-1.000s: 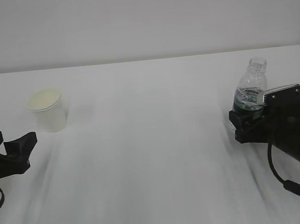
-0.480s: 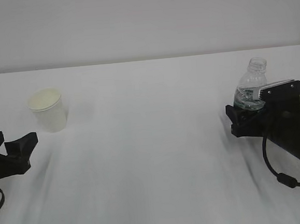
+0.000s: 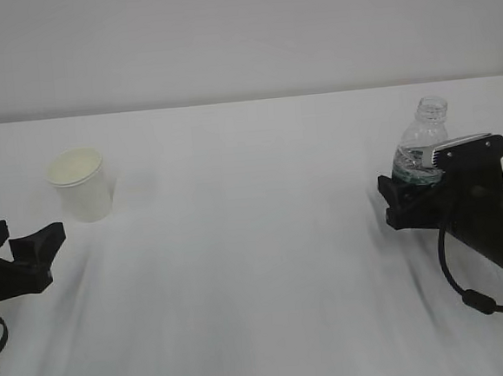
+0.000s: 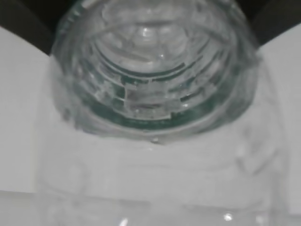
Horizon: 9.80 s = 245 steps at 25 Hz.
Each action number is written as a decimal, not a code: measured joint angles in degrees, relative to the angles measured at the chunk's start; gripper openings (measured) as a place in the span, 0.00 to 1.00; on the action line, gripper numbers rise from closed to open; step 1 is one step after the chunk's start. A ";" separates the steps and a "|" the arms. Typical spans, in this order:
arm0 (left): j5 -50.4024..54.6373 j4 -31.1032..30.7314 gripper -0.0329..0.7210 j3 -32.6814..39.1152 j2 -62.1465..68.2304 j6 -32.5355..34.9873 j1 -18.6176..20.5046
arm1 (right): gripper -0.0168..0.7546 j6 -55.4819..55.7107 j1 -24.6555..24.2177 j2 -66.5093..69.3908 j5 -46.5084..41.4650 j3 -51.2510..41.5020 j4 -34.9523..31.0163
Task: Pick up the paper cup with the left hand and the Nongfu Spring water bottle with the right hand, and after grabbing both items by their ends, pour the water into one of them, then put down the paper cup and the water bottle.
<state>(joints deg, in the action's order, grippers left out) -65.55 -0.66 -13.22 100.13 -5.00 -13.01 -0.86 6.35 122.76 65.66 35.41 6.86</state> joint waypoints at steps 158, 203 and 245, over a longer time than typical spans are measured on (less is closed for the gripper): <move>3.77 -38.06 0.72 -36.65 22.29 -15.68 9.03 | 0.62 -1.95 0.00 -16.51 -7.52 -2.76 6.43; -0.02 -64.88 0.72 -36.65 20.21 -24.95 -7.83 | 0.62 -1.95 0.00 -16.51 -11.41 -2.80 26.43; -0.02 -64.21 0.71 -36.65 20.21 -17.20 -11.95 | 0.62 -16.97 2.92 -16.51 -12.11 3.74 31.93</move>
<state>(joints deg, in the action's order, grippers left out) -65.57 -64.87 -49.87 120.34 -22.20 -24.96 -17.83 9.26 106.25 53.55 39.15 38.79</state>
